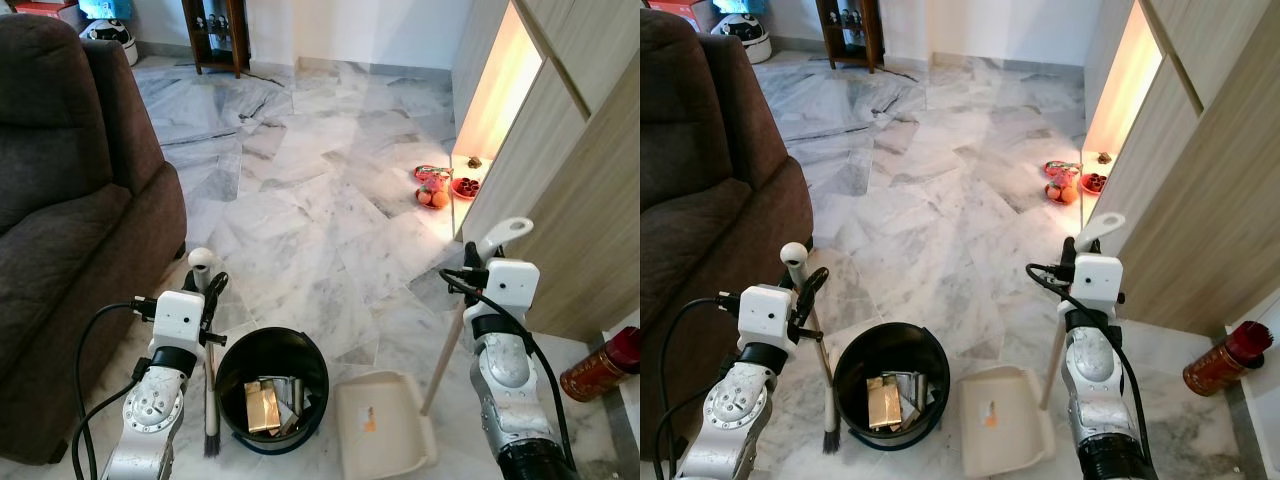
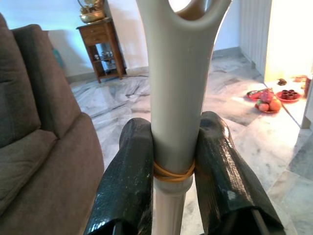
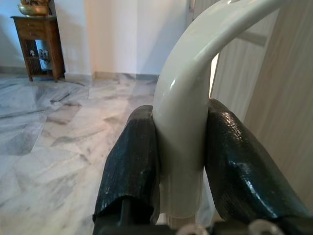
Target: Sweep floor
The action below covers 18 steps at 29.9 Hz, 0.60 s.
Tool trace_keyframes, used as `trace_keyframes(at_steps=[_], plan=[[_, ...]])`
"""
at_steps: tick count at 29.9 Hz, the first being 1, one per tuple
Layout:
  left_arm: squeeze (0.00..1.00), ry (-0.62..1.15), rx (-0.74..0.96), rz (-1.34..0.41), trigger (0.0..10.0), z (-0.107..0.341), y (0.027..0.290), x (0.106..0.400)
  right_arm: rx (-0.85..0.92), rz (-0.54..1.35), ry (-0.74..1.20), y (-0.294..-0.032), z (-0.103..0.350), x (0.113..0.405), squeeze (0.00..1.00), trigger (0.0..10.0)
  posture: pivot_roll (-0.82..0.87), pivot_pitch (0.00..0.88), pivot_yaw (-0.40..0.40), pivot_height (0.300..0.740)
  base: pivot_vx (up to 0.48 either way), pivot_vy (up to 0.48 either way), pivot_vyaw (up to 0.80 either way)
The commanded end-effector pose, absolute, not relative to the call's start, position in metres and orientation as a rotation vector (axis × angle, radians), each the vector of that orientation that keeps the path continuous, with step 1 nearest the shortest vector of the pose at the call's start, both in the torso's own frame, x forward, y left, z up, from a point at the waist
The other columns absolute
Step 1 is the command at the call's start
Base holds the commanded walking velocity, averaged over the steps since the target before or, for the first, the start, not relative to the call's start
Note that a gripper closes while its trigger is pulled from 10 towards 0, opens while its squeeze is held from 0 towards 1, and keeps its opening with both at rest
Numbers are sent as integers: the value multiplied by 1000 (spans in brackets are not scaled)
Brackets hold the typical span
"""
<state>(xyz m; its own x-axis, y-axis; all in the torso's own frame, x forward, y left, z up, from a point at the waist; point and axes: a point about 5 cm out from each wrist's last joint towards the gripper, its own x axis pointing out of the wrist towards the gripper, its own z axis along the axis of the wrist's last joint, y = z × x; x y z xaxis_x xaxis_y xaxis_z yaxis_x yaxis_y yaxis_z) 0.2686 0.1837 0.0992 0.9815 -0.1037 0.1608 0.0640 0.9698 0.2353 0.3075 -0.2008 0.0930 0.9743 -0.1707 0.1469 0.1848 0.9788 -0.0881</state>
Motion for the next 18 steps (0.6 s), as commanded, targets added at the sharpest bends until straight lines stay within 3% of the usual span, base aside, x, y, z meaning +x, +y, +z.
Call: trace_keyframes(at_steps=[1,18], plan=[[0,-178,215,-99,10000,100,181,268,-90,-182,-159,-203,95,309,0,10000,33,49,-24,740,0,0,0],[0,-152,165,-69,10000,97,185,269,-53,-120,-117,-199,82,307,0,10000,28,62,-32,740,0,0,0]])
